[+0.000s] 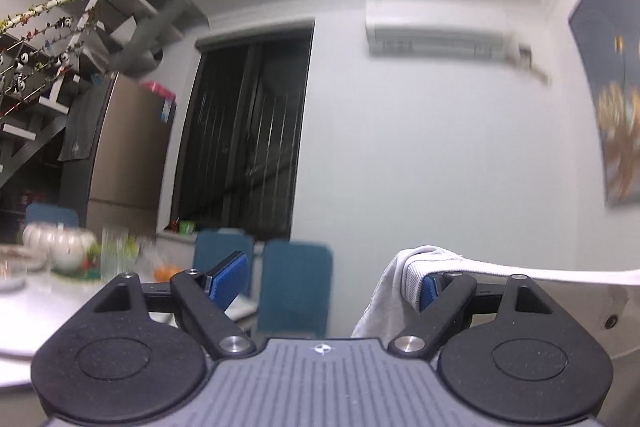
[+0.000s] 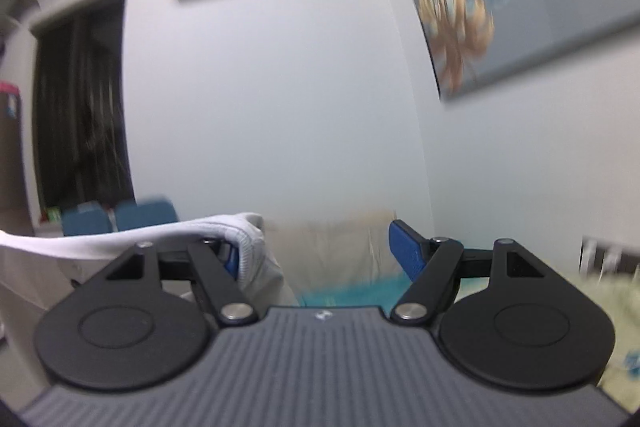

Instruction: Fold clothes

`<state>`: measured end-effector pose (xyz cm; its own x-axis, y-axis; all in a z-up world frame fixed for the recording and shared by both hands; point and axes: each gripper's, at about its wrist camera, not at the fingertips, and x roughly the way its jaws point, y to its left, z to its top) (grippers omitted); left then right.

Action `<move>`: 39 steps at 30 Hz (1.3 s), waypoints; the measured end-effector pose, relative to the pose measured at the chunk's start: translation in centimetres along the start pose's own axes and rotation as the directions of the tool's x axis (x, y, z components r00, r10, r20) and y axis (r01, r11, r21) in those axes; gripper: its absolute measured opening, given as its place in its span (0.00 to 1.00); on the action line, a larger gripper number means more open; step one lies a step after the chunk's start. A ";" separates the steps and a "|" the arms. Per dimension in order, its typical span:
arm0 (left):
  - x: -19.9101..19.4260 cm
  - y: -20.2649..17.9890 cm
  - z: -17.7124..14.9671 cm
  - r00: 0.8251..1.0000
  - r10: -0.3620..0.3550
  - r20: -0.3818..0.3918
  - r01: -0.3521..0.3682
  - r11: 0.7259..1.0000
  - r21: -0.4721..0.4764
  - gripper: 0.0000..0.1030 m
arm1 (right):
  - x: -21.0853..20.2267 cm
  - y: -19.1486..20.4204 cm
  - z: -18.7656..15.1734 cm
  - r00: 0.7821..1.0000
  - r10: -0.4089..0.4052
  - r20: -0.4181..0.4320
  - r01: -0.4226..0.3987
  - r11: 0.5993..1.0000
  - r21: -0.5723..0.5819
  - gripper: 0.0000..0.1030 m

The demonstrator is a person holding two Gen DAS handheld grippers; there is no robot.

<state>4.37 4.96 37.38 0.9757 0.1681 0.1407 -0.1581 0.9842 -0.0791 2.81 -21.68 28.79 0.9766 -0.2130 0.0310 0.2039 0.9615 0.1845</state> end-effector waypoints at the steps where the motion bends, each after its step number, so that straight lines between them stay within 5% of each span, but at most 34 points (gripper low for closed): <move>1: -0.8 0.0 2.2 1.000 -0.004 0.015 0.004 1.000 -0.010 0.82 | -1.3 0.3 2.0 1.000 0.012 0.023 -0.012 1.000 0.000 0.71; 7: -6.0 -1.3 11.3 0.994 -0.033 0.100 0.031 0.999 0.027 0.82 | -7.0 0.9 10.7 0.993 0.045 0.107 -0.042 0.999 -0.028 0.71; 9: -7.6 -2.1 13.5 0.992 -0.042 0.115 0.036 0.998 0.049 0.82 | -6.0 0.7 10.9 0.995 0.042 0.089 -0.039 0.999 -0.038 0.71; 15: -4.1 -4.3 12.1 0.998 -0.054 0.010 0.053 0.996 0.068 0.82 | -2.9 0.2 11.3 0.999 0.033 0.032 -0.031 0.997 -0.068 0.71; 23: 10.9 -7.5 -2.9 0.979 -0.057 -0.195 0.073 0.994 0.076 0.82 | 12.2 -1.5 -0.8 0.979 -0.020 -0.202 0.007 0.998 -0.067 0.71; 30: 24.8 -11.3 -24.0 0.940 -0.093 -0.328 0.140 0.982 0.123 0.85 | 29.1 -4.3 -15.6 0.931 -0.105 -0.348 0.092 0.994 -0.054 0.71; 34: 31.4 -13.5 -37.2 0.908 -0.099 -0.407 0.166 0.977 0.132 0.86 | 36.8 -5.7 -25.5 0.909 -0.144 -0.392 0.114 0.989 -0.097 0.71; 39: 37.8 -14.8 -49.7 0.821 -0.095 -0.562 0.208 0.968 0.141 0.85 | 44.5 -8.0 -37.4 0.842 -0.186 -0.506 0.143 0.982 -0.122 0.71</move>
<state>51.14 -6.02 -5.18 0.9018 0.0139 -0.4320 0.0286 0.9954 0.0916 47.25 -32.34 -8.03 0.8195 -0.2702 -0.5054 0.3487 0.9350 0.0655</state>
